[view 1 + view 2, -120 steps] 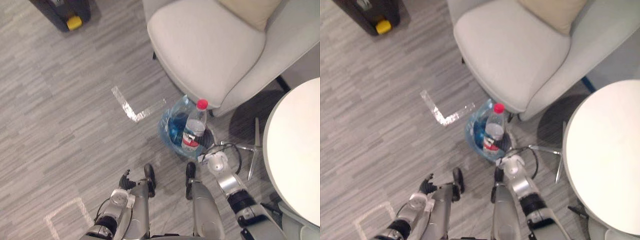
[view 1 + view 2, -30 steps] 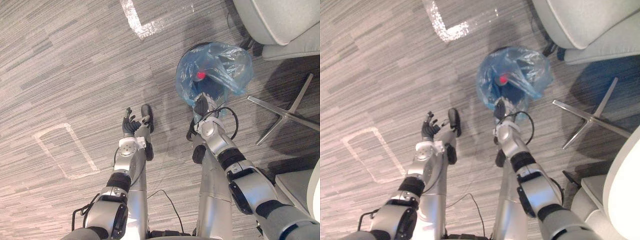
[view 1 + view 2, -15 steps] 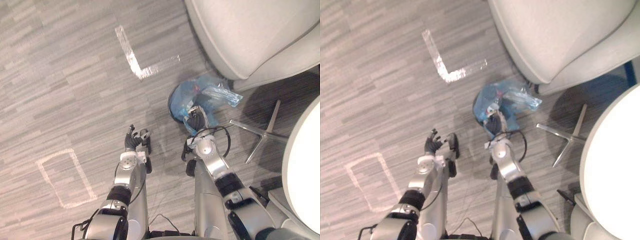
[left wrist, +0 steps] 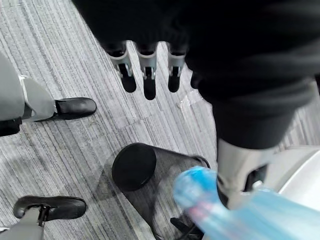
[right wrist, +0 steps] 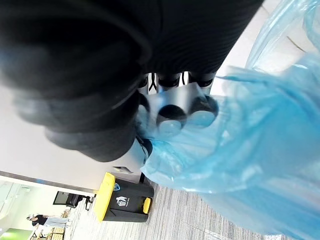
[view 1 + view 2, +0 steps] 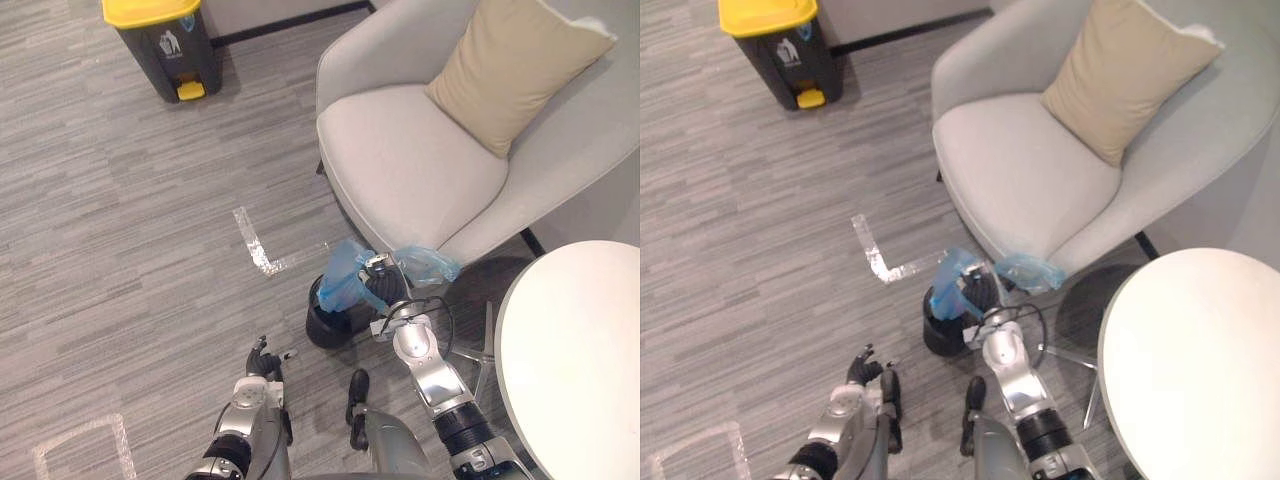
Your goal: Gather rubbish on tea table into small bin, then transfer packed bag to large trash can.
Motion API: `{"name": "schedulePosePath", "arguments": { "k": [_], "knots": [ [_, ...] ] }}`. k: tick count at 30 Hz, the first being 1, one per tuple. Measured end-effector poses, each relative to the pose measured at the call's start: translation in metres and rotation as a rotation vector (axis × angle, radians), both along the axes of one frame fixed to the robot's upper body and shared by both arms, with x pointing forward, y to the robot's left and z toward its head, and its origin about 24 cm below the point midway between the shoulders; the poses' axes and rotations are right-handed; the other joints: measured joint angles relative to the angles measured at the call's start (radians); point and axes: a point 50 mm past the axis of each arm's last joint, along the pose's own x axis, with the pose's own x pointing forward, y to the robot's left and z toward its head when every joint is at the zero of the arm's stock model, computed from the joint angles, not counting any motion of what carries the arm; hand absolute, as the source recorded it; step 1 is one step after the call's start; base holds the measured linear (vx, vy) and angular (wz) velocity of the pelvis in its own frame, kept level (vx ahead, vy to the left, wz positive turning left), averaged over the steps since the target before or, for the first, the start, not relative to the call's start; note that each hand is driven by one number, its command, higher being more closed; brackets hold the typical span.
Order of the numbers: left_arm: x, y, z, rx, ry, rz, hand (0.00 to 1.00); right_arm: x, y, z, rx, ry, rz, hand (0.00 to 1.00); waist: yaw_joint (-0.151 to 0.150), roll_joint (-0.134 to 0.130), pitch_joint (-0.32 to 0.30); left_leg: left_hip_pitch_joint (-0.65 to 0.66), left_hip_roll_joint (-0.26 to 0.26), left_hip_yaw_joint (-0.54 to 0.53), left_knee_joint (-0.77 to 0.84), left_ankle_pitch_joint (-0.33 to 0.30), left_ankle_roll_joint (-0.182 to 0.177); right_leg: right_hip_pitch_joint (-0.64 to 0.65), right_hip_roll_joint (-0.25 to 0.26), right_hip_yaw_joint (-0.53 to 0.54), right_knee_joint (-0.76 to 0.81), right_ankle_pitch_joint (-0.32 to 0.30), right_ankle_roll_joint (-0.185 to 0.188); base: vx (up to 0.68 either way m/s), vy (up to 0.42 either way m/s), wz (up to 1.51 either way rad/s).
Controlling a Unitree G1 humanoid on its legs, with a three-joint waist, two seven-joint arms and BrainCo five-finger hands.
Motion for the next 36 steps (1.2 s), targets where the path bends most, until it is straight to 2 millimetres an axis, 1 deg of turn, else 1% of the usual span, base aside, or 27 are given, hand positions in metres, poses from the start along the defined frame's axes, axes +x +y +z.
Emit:
{"name": "schedulePosePath", "arguments": {
  "k": [1, 3, 7, 9, 10, 11, 13, 14, 16, 17, 19, 23, 25, 30, 32, 36],
  "knots": [
    [-0.004, 0.003, -0.002, 0.011, 0.01, -0.003, 0.0, -0.002, 0.0, -0.003, -0.002, 0.012, 0.008, 1.0, -0.002, 0.002, -0.013, 0.021, -0.004, 0.0, -0.021, 0.006, 0.0, 0.019, 0.0, 0.0, -0.016, 0.004, 0.003, 0.09, 0.02, 0.01],
    [-0.006, 0.006, -0.001, 0.027, 0.005, -0.02, 0.0, -0.003, -0.001, -0.005, -0.002, 0.02, 0.018, 1.0, -0.008, 0.004, -0.023, 0.055, -0.009, 0.0, -0.045, 0.011, 0.0, 0.051, 0.0, 0.002, -0.035, 0.008, 0.009, 0.07, 0.027, -0.01],
    [0.0, 0.003, 0.013, 0.023, -0.09, -0.074, 0.0, -0.009, -0.004, -0.011, -0.005, 0.044, 0.033, 1.0, -0.009, 0.008, -0.04, 0.103, -0.021, -0.001, -0.088, 0.025, 0.004, 0.097, -0.003, 0.002, -0.075, 0.024, 0.013, 0.0, 0.018, 0.01],
    [0.007, -0.005, 0.027, 0.017, -0.169, -0.123, 0.0, -0.009, -0.007, -0.011, -0.013, 0.046, 0.045, 1.0, -0.008, 0.013, -0.055, 0.105, -0.029, -0.001, -0.111, 0.039, 0.01, 0.096, -0.006, 0.003, -0.093, 0.038, 0.018, -0.02, 0.043, 0.0],
    [0.013, -0.009, 0.039, 0.009, -0.233, -0.151, 0.0, -0.009, -0.008, -0.01, -0.017, 0.043, 0.052, 1.0, -0.008, 0.015, -0.059, 0.108, -0.032, -0.001, -0.125, 0.045, 0.013, 0.096, -0.008, 0.005, -0.1, 0.042, 0.02, -0.03, 0.059, -0.03],
    [0.02, -0.014, 0.056, 0.007, -0.316, -0.186, 0.0, -0.009, -0.01, -0.01, -0.006, 0.042, 0.061, 1.0, -0.008, 0.016, -0.059, 0.122, -0.035, -0.001, -0.141, 0.047, 0.014, 0.102, -0.01, 0.008, -0.101, 0.044, 0.022, -0.02, 0.049, -0.04],
    [0.024, -0.016, 0.067, 0.005, -0.376, -0.201, 0.0, -0.01, -0.011, -0.009, -0.001, 0.044, 0.07, 1.0, -0.008, 0.016, -0.06, 0.139, -0.038, -0.002, -0.154, 0.049, 0.014, 0.111, -0.012, 0.011, -0.102, 0.043, 0.022, 0.0, 0.031, -0.04],
    [0.027, -0.019, 0.077, 0.004, -0.436, -0.224, 0.0, -0.013, -0.013, -0.007, 0.012, 0.038, 0.088, 1.0, -0.008, 0.018, -0.072, 0.141, -0.04, -0.003, -0.159, 0.05, 0.015, 0.114, -0.013, 0.012, -0.106, 0.044, 0.024, 0.0, 0.0, 0.0],
    [0.029, -0.021, 0.089, 0.012, -0.494, -0.257, 0.0, -0.018, -0.013, 0.0, 0.023, 0.007, 0.124, 1.0, -0.01, 0.022, -0.093, 0.142, -0.041, -0.004, -0.165, 0.051, 0.016, 0.116, -0.015, 0.015, -0.119, 0.048, 0.029, 0.06, 0.025, -0.02],
    [0.03, -0.022, 0.096, 0.035, -0.534, -0.292, 0.0, -0.02, -0.012, 0.007, 0.042, -0.022, 0.149, 1.0, -0.014, 0.026, -0.102, 0.143, -0.043, -0.004, -0.165, 0.051, 0.016, 0.117, -0.017, 0.017, -0.121, 0.049, 0.03, 0.06, 0.016, -0.04],
    [0.032, -0.025, 0.106, 0.063, -0.585, -0.357, 0.0, -0.02, -0.01, 0.017, 0.088, -0.058, 0.183, 1.0, -0.02, 0.027, -0.105, 0.154, -0.044, -0.003, -0.165, 0.051, 0.016, 0.131, -0.016, 0.019, -0.129, 0.05, 0.031, 0.06, 0.013, -0.04],
    [0.03, -0.031, 0.111, 0.1, -0.611, -0.456, 0.0, -0.022, -0.006, 0.027, 0.166, -0.087, 0.24, 1.0, -0.03, 0.025, -0.13, 0.156, -0.045, -0.005, -0.165, 0.05, 0.016, 0.133, -0.012, 0.027, -0.14, 0.056, 0.028, 0.04, 0.001, -0.08],
    [0.029, -0.039, 0.115, 0.129, -0.635, -0.523, 0.0, -0.025, -0.002, 0.033, 0.206, -0.093, 0.296, 1.0, -0.039, 0.025, -0.133, 0.161, -0.042, -0.004, -0.166, 0.05, 0.015, 0.133, -0.009, 0.038, -0.144, 0.062, 0.026, 0.0, -0.002, -0.12],
    [0.027, -0.047, 0.119, 0.19, -0.661, -0.643, 0.0, -0.028, 0.001, 0.037, 0.269, -0.076, 0.363, 1.0, -0.049, 0.026, -0.144, 0.172, -0.037, 0.004, -0.166, 0.047, 0.011, 0.138, -0.004, 0.057, -0.153, 0.072, 0.023, -0.03, 0.002, -0.13],
    [0.031, -0.049, 0.124, 0.241, -0.686, -0.703, 0.0, -0.033, 0.007, 0.05, 0.329, -0.104, 0.44, 1.0, -0.056, 0.024, -0.162, 0.171, -0.032, 0.008, -0.167, 0.047, 0.011, 0.135, -0.002, 0.064, -0.155, 0.076, 0.022, -0.03, -0.002, -0.09],
    [0.035, -0.05, 0.134, 0.291, -0.739, -0.758, 0.0, -0.036, 0.015, 0.059, 0.4, -0.127, 0.51, 1.0, -0.061, 0.02, -0.181, 0.171, -0.029, 0.02, -0.167, 0.047, 0.01, 0.134, 0.0, 0.076, -0.17, 0.089, 0.019, -0.01, 0.0, -0.1]
  ]
}}
